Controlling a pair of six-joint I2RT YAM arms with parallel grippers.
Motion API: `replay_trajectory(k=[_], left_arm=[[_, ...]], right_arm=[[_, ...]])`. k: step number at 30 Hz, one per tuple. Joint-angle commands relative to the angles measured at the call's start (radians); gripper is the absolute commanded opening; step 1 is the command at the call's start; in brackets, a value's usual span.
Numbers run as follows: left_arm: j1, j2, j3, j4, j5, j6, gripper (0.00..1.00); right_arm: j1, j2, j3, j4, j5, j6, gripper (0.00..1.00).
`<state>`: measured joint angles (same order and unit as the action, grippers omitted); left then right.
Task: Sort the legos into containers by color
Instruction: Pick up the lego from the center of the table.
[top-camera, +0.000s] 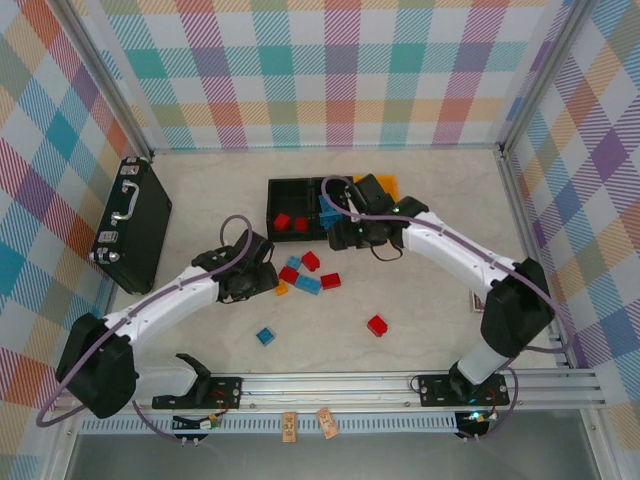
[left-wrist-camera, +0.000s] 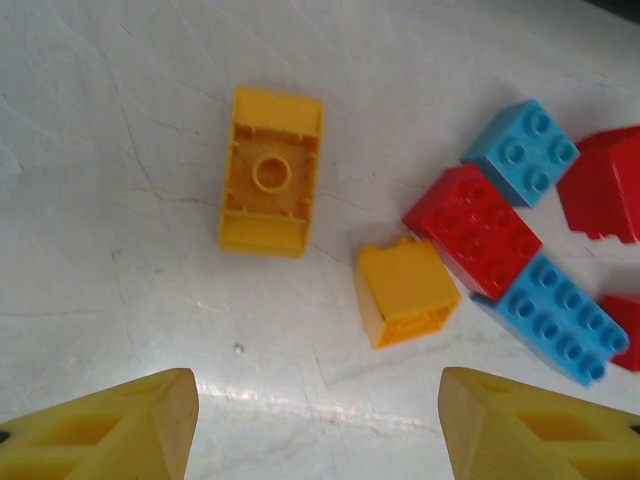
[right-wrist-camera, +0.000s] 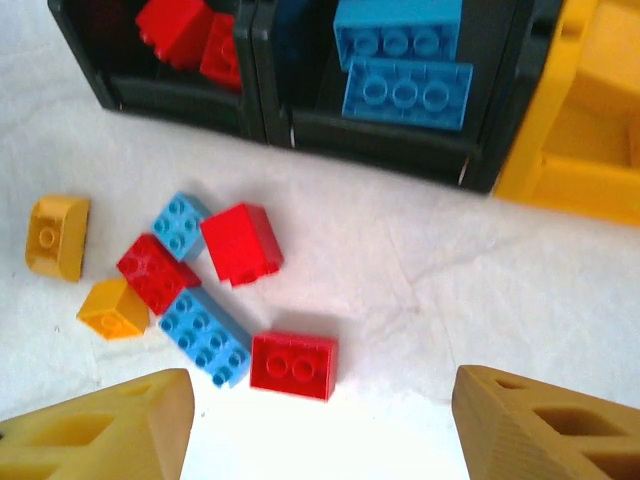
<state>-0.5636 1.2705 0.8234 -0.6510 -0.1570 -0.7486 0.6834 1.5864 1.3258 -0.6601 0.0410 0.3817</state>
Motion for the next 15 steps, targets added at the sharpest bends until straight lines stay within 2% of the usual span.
replay_trajectory(k=[1,9,15], left_arm=[[0.039,0.056,0.042,0.013,-0.026,0.048,0.63],[0.093,0.243,0.101,0.055,-0.032,0.114,0.63],[0.113,0.329,0.111,0.087,-0.034,0.134,0.55]], right_arm=[[0.031,-0.078,-0.066,0.063,-0.049,0.034,0.69],[0.062,-0.153,-0.202,0.087,-0.061,0.082,0.68],[0.062,-0.180,-0.243,0.095,-0.061,0.101,0.68]])
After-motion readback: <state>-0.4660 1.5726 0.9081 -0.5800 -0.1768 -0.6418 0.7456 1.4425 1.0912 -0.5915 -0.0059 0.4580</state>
